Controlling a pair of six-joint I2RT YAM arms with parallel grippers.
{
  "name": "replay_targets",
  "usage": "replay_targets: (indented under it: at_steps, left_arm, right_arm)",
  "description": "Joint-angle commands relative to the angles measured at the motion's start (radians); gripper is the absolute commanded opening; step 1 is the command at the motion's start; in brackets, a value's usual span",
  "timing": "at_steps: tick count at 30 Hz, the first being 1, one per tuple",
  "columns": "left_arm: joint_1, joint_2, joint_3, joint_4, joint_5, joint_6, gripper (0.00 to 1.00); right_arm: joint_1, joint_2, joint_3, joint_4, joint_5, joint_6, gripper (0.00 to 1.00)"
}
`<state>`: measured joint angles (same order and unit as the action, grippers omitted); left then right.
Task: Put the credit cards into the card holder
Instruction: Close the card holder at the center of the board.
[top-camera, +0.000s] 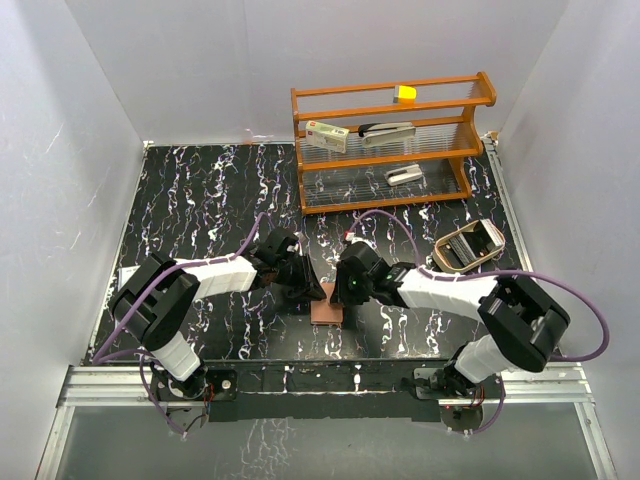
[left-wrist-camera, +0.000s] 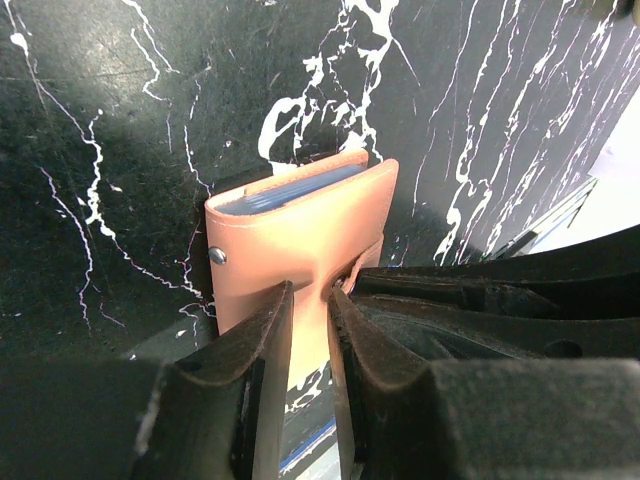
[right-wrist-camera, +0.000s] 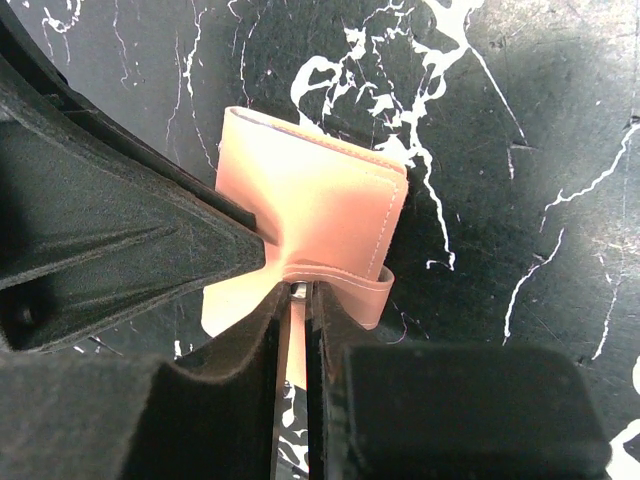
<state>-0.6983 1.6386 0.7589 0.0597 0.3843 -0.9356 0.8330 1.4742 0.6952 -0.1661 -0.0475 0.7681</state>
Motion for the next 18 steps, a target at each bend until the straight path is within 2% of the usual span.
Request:
replay_targets:
  at_steps: [1, 18]
  left_arm:
    - [-0.018, 0.024, -0.050, -0.031, -0.015, 0.003, 0.20]
    - [-0.017, 0.006, -0.075, -0.025, 0.009, -0.004, 0.19]
  right_arm:
    - [0.023, 0.128, 0.012, -0.108, 0.140, -0.053, 0.09]
    - [0.044, 0.305, 0.067, -0.220, 0.209, -0.108, 0.05]
